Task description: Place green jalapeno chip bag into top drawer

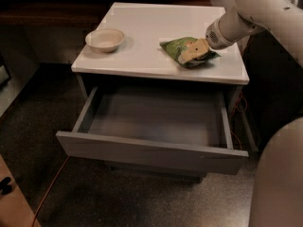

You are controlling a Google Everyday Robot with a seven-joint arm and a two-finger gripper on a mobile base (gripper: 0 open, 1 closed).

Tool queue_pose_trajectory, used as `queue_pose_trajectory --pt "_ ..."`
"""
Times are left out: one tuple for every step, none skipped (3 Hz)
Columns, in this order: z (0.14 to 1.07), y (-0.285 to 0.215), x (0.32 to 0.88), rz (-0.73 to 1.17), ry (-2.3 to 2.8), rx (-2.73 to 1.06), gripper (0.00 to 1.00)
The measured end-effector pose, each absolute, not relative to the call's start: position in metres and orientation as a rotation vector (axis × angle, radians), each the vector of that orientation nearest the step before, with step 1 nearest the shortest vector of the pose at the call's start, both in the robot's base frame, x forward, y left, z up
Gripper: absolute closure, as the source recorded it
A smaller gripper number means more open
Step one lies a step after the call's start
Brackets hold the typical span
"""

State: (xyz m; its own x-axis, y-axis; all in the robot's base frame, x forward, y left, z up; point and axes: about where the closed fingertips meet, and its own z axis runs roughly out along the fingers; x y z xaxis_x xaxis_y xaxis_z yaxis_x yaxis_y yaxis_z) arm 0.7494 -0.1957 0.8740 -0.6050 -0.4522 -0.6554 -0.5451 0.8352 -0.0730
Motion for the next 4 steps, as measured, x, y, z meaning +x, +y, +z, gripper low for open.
queue_pose_trajectory --pt "0.853 -0.194 0.763 0.204 2.369 -0.734 0.02" --pt "0.846 -0.189 0.766 0.220 2.387 -0.748 0.23" --pt "0.852 -0.184 0.759 0.216 2.371 -0.757 0.46" --pt "0.883 -0.155 0.721 0.208 2.258 -0.811 0.79"
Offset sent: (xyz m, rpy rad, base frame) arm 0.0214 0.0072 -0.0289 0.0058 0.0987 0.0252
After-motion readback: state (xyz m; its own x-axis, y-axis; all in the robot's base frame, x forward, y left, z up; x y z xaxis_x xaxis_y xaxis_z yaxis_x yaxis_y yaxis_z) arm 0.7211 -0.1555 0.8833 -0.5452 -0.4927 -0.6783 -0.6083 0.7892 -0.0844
